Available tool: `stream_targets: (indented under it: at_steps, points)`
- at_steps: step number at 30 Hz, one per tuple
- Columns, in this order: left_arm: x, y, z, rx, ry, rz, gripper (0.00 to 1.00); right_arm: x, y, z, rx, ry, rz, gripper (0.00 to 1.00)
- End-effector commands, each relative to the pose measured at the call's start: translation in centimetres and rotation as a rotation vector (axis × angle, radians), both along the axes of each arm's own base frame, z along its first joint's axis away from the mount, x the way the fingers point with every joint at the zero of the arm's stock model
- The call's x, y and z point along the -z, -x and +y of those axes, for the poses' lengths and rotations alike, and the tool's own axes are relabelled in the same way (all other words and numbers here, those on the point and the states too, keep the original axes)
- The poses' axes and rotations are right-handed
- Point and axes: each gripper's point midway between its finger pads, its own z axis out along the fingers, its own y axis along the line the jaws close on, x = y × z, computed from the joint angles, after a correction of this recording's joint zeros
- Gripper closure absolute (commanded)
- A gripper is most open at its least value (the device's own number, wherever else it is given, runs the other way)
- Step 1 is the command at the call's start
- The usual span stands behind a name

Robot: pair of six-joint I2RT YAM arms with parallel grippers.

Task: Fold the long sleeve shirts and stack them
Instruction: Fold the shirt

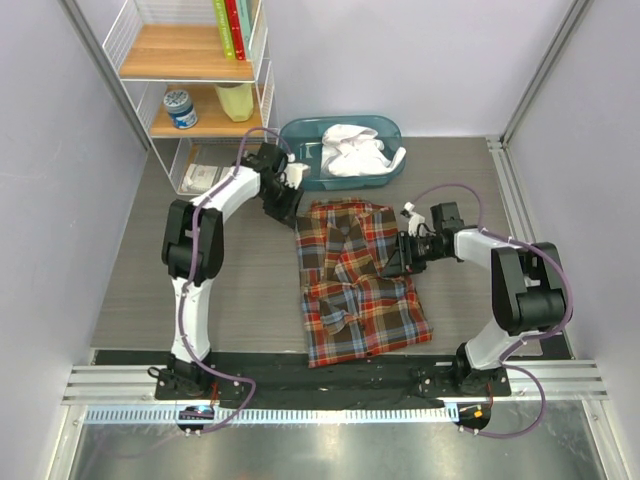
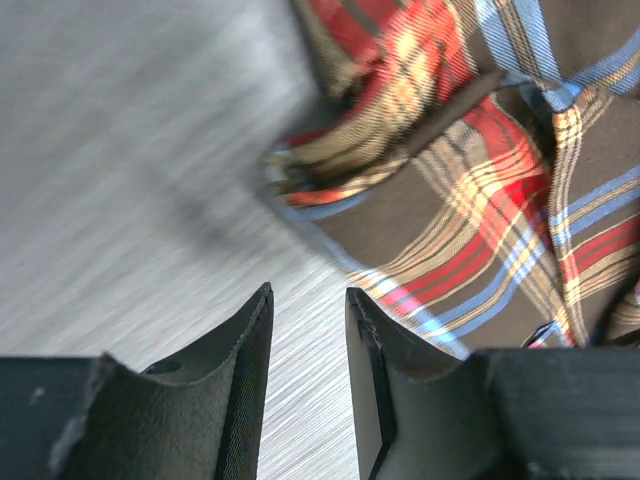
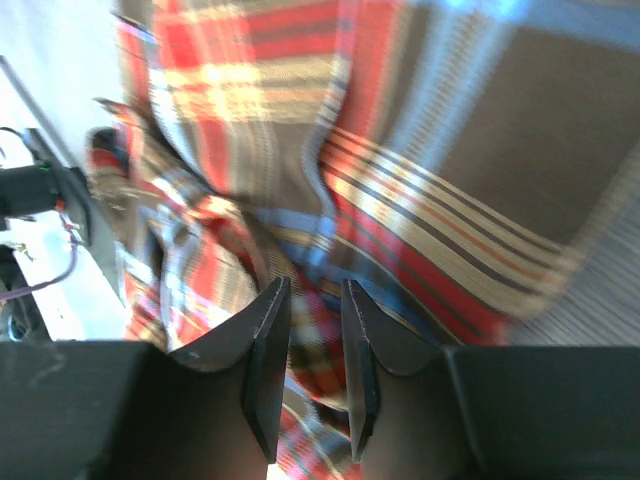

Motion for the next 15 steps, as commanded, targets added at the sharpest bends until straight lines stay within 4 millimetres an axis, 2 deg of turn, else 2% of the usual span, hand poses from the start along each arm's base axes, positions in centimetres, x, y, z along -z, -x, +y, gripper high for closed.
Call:
stream_targets:
  at_steps: [1, 2, 3, 4, 5, 6, 7, 8, 9, 11, 13, 14, 15]
  points:
    - [-2.7, -0.1, 0.8, 0.051, -0.032, -0.045, 0.64, -5.0, -3.0, 1.4, 0.006, -0.083, -0.186, 0.67]
    - [-4.3, 0.1, 0.0, 0.063, 0.021, -0.074, 0.64, -5.6, -3.7, 1.2, 0.003, -0.068, -0.233, 0.67]
    - [-5.0, 0.6, -0.5, 0.06, 0.063, -0.072, 0.61, -5.9, -4.1, 0.9, 0.008, -0.047, -0.261, 0.67]
    - [-4.2, 2.0, -0.7, 0.058, 0.08, -0.039, 0.58, -6.1, -4.4, 0.6, 0.014, -0.027, -0.287, 0.68]
    - [-5.6, 2.6, -1.9, 0.075, 0.113, -0.078, 0.58, -5.8, -4.6, 0.1, 0.017, 0.009, -0.303, 0.68]
    - [-5.6, 3.6, -2.7, 0.087, 0.131, -0.065, 0.57, -5.6, -4.5, -0.1, 0.019, 0.024, -0.301, 0.68]
    - [-4.7, 5.3, -3.0, 0.081, 0.131, -0.023, 0.56, -5.4, -4.2, -0.2, 0.02, 0.035, -0.293, 0.68]
    - [-5.0, 6.3, -4.3, 0.108, 0.145, -0.036, 0.55, -4.7, -3.6, -0.4, 0.022, 0.046, -0.262, 0.68]
    - [-4.7, 7.1, -4.8, 0.112, 0.154, -0.02, 0.55, -4.5, -3.1, -0.5, 0.022, 0.048, -0.245, 0.68]
    - [-3.0, 9.0, -5.4, 0.108, 0.14, 0.032, 0.55, -3.6, -2.0, -0.7, 0.002, 0.057, -0.232, 0.68]
    - [-1.1, 8.9, -4.9, 0.088, 0.085, 0.052, 0.57, -2.6, -1.1, -0.8, -0.003, 0.064, -0.209, 0.68]
    - [0.6, 9.0, -4.0, 0.072, 0.036, 0.091, 0.59, -2.2, -1.0, -0.8, -0.004, 0.065, -0.197, 0.68]
    - [0.8, 8.3, -3.7, 0.068, 0.015, 0.084, 0.6, -2.0, -1.0, -0.8, 0.0, 0.065, -0.184, 0.68]
